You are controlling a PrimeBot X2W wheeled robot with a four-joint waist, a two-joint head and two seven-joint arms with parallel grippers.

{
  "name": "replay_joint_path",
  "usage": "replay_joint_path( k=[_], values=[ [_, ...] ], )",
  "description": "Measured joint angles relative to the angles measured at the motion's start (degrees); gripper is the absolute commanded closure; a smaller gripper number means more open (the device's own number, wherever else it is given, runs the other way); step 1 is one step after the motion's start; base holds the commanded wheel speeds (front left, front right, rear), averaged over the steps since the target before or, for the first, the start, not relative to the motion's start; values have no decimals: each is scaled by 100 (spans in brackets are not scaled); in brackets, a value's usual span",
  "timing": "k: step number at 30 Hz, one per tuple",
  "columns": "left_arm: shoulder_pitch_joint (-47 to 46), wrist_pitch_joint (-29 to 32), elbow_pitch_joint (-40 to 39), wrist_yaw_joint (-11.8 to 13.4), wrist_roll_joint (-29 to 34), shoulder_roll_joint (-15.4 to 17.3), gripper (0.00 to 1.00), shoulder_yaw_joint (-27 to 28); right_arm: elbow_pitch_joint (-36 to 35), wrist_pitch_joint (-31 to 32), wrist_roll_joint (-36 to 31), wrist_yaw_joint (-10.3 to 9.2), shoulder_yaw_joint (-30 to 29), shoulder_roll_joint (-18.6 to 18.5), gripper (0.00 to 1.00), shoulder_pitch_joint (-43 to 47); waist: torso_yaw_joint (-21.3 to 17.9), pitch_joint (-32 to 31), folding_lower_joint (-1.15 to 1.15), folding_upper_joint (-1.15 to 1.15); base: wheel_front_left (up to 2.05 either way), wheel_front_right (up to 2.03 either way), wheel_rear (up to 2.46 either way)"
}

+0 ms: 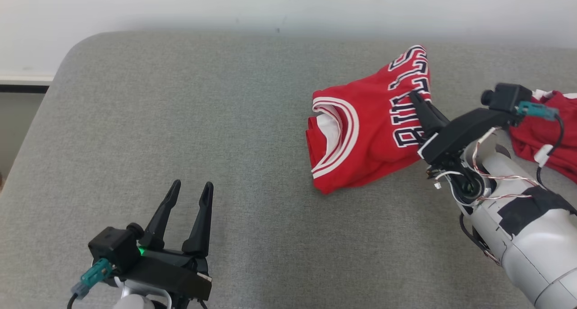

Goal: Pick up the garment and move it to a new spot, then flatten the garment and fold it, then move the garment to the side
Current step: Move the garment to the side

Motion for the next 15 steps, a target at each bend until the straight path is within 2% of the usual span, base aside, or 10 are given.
replay_joint_path(
  k=[15],
  values=[
    [31, 0, -10, -40, 33, -67, 0, -62, -1051, 369, -38, 0, 375, -24, 100, -576, -131, -19, 0, 0, 0, 0, 0]
  ],
)
